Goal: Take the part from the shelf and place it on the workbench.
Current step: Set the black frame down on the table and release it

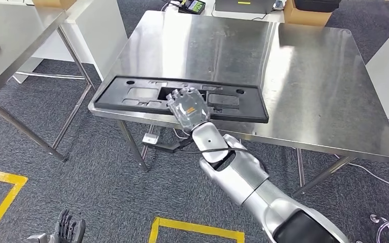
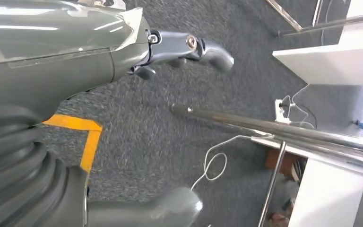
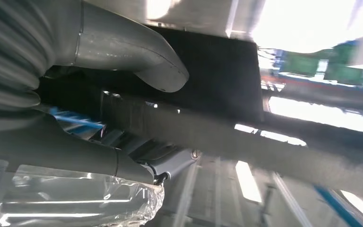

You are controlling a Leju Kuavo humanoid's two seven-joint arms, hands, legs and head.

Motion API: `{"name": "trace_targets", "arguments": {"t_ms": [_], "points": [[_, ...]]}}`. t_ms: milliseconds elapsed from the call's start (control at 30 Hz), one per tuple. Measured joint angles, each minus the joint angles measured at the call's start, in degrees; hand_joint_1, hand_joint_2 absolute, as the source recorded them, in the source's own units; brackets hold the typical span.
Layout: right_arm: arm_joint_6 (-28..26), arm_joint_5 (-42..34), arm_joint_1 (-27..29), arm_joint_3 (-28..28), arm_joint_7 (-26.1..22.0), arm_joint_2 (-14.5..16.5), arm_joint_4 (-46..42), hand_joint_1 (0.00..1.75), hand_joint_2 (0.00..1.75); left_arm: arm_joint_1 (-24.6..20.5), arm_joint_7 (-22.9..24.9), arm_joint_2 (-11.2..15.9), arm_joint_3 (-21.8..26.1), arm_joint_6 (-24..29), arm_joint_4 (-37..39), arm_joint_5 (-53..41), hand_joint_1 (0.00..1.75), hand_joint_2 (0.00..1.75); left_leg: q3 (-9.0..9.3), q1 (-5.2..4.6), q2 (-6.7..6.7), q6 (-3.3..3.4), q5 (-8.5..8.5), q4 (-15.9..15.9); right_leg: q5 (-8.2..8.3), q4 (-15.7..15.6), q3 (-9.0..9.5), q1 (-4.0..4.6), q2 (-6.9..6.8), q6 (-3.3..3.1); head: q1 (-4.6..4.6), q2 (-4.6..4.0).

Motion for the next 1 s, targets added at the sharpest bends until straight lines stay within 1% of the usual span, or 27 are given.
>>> {"name": "trace_targets", "arguments": {"t_ms": [33,67,100,133,167,200,233,267,300,333,400,433,467,533,567,600,633,667,700,733,767,800,867,933,967,1000], "points": [[-0.63,0.01,-0.53,-0.61,0.64,-0.41,1.41,1.75,1.75,0.08,0.01,0.04,0.27,-0.11,0.23,-0.05,0.0,1.75,-2.44,0.2,0.01,-0.28,-0.78,3.6,-0.28,0.0,0.31,0.02,0.02,-0.18,-0.04,0.0],[-1.47,0.02,-0.92,-1.17,1.28,-1.0,2.78,1.75,1.75,0.18,0.01,0.06,0.58,-0.18,0.46,-0.08,0.0,1.75,-4.63,0.43,0.03,-0.53,-0.81,6.14,-0.59,0.0,0.64,0.02,0.07,-0.2,-0.02,0.0],[-2.41,0.02,-1.19,-1.73,1.92,-1.75,4.08,1.75,1.75,0.27,0.01,0.07,0.86,-0.25,0.64,-0.13,0.0,1.75,-6.1,0.65,0.06,-0.74,0.09,6.98,-0.95,0.02,1.03,-0.01,0.12,-0.08,-0.03,0.0],[-3.33,0.02,-1.4,-2.25,2.46,-2.63,5.24,1.75,1.75,0.34,0.01,0.11,1.05,-0.3,0.77,-0.2,0.0,1.75,-6.58,0.89,0.1,-0.91,2.02,5.8,-1.33,0.03,1.52,-0.08,0.16,0.13,-0.03,0.0],[-4.2,0.02,-1.6,-2.77,2.9,-3.51,6.24,1.75,1.75,0.39,0.01,0.16,1.21,-0.34,0.83,-0.3,0.0,1.75,-6.01,1.14,0.14,-1.07,4.78,2.75,-1.78,0.04,2.11,-0.17,0.18,0.42,-0.02,0.0],[-4.98,0.02,-1.87,-3.29,3.29,-4.29,7.15,1.75,1.75,0.44,0.01,0.2,1.35,-0.39,0.9,-0.38,0.0,1.75,-4.95,1.32,0.12,-1.22,7.09,-0.62,-2.21,0.04,2.66,-0.22,0.2,0.75,-0.01,0.0],[-5.66,0.01,-2.27,-3.73,3.64,-5.01,8.04,1.75,1.75,0.5,0.01,0.23,1.53,-0.45,0.96,-0.46,0.0,1.75,-3.63,1.3,0.09,-1.23,8.58,-3.79,-2.6,0.09,2.97,-0.11,0.25,1.11,-0.03,0.01],[-6.23,0.01,-2.68,-4.08,3.94,-5.66,8.86,1.75,1.75,0.54,0.02,0.24,1.73,-0.52,1.01,-0.54,0.0,1.75,-2.68,1.16,0.07,-0.98,9.16,-5.85,-2.82,0.07,3.09,-0.03,0.3,1.48,-0.08,0.01],[-6.61,0.01,-3.03,-4.36,4.16,-6.27,9.56,1.75,1.75,0.55,0.02,0.24,1.87,-0.57,1.06,-0.57,0.0,1.75,-2.2,0.89,0.03,-0.61,8.83,-6.66,-2.94,-0.01,3.09,0.07,0.35,1.84,-0.06,0.01],[-6.83,0.01,-3.26,-4.61,4.3,-6.8,10.12,1.75,1.75,0.57,0.01,0.24,1.97,-0.64,1.07,-0.62,0.0,1.75,-1.91,0.59,0.04,-0.08,8.54,-7.08,-2.99,-0.14,3.02,0.14,0.38,2.19,-0.08,0.02],[-7.29,0.01,-3.39,-5.2,4.49,-7.72,11.03,1.75,1.75,0.6,-0.01,0.24,2.05,-0.81,1.03,-0.67,0.0,1.75,-1.43,0.45,0.02,1.03,8.37,-7.57,-3.4,0.12,2.88,0.08,0.28,2.86,0.03,0.01],[-7.69,0.02,-3.58,-5.37,4.57,-8.15,11.51,1.75,1.75,0.56,-0.01,0.23,2.08,-0.91,1.02,-0.69,0.0,1.75,-1.06,0.41,0.02,1.55,8.28,-7.83,-3.93,1.34,2.29,0.06,0.2,3.0,0.05,0.01],[-8.27,0.02,-3.86,-5.45,4.74,-8.63,12.08,1.75,1.75,0.49,-0.02,0.23,2.11,-1.0,1.0,-0.7,0.0,1.75,-0.69,0.37,0.02,2.09,8.19,-8.07,-4.77,3.8,0.99,0.02,0.13,2.95,0.1,0.0],[-9.35,0.02,-4.37,-5.36,5.22,-9.73,13.39,1.75,1.75,0.33,-0.02,0.24,2.18,-1.11,1.0,-0.72,0.0,1.75,-0.26,0.09,0.01,2.85,7.74,-8.1,-6.66,11.26,-3.47,-0.03,0.08,2.54,0.14,0.0],[-9.7,0.02,-4.42,-5.32,5.49,-10.3,14.14,1.75,1.75,0.34,-0.01,0.24,2.22,-1.14,1.0,-0.74,0.0,1.75,0.01,-0.03,-0.09,3.1,7.49,-8.1,-7.14,14.49,-5.76,-0.03,0.08,2.48,0.15,0.0],[-9.83,0.02,-4.36,-5.29,5.71,-10.82,14.82,1.75,1.75,0.39,-0.01,0.23,2.24,-1.16,1.01,-0.75,0.0,1.75,0.35,-0.13,-0.21,3.22,7.19,-8.1,-6.88,16.01,-7.28,0.0,0.08,2.6,0.17,0.0],[-9.88,0.02,-4.28,-5.27,5.88,-11.25,15.41,1.75,1.75,0.45,0.0,0.23,2.26,-1.18,1.02,-0.76,0.0,1.75,0.74,-0.21,-0.37,3.25,6.88,-8.09,-5.78,15.32,-7.68,0.02,0.08,2.88,0.21,0.01],[-9.9,0.02,-4.27,-5.25,6.02,-11.61,15.88,1.75,1.75,0.51,0.0,0.22,2.26,-1.2,1.03,-0.77,0.0,1.75,1.21,-0.28,-0.5,3.17,6.52,-8.09,-3.94,12.6,-7.05,0.03,0.07,3.19,0.22,0.01],[-9.91,0.02,-4.38,-5.24,6.17,-11.87,16.21,1.75,1.75,0.52,0.0,0.22,2.27,-1.22,1.04,-0.77,0.0,1.75,1.63,-0.34,-0.56,3.03,6.14,-8.09,-1.76,8.63,-5.72,0.02,-0.03,3.47,0.25,0.01],[-9.92,0.02,-4.61,-5.23,6.32,-12.06,16.52,1.75,1.75,0.47,0.01,0.22,2.31,-1.25,1.04,-0.77,0.0,1.75,1.97,-0.53,-0.56,2.78,5.7,-8.03,-0.01,4.83,-4.16,0.11,-0.14,3.56,0.26,0.01],[-9.93,0.02,-4.86,-5.19,6.44,-12.16,16.77,1.75,1.75,0.4,0.01,0.22,2.35,-1.27,1.04,-0.79,0.0,1.75,2.21,-0.67,-0.52,2.54,5.32,-8.01,1.15,2.03,-2.93,0.23,-0.23,3.44,0.25,0.0],[-9.93,0.02,-5.08,-5.14,6.53,-12.23,17.0,1.75,1.75,0.32,0.01,0.22,2.4,-1.3,1.04,-0.81,0.0,1.75,2.33,-0.78,-0.49,2.28,5.01,-8.01,1.58,0.6,-2.24,0.36,-0.32,3.15,0.21,0.0],[-9.95,0.02,-5.36,-5.04,6.58,-12.32,17.41,1.75,1.75,0.21,0.01,0.22,2.45,-1.38,1.05,-0.96,0.0,1.75,2.56,-0.7,-0.46,1.75,4.58,-8.15,1.3,0.21,-1.89,0.62,-0.29,2.33,0.18,0.01],[-9.98,0.02,-5.55,-5.02,6.59,-12.42,17.71,1.75,1.75,0.16,0.01,0.21,2.45,-1.48,1.06,-1.15,0.0,1.75,2.49,-0.38,-0.41,1.24,4.07,-8.0,1.08,0.0,-1.56,0.29,-0.25,1.73,0.23,0.02],[-10.02,0.02,-5.68,-5.03,6.63,-12.47,17.84,1.75,1.75,0.12,0.0,0.2,2.45,-1.52,1.06,-1.22,0.0,1.75,2.11,-0.31,-0.29,0.98,3.58,-7.05,0.91,-0.12,-1.21,0.09,-0.22,1.36,0.2,0.02],[-10.12,0.02,-5.78,-5.03,6.68,-12.49,17.94,1.75,1.75,0.1,0.0,0.21,2.45,-1.54,1.06,-1.27,0.0,1.75,1.1,-0.22,-0.16,0.77,2.81,-5.02,0.71,-0.19,-0.84,-0.04,-0.2,0.97,0.17,0.01]]}}
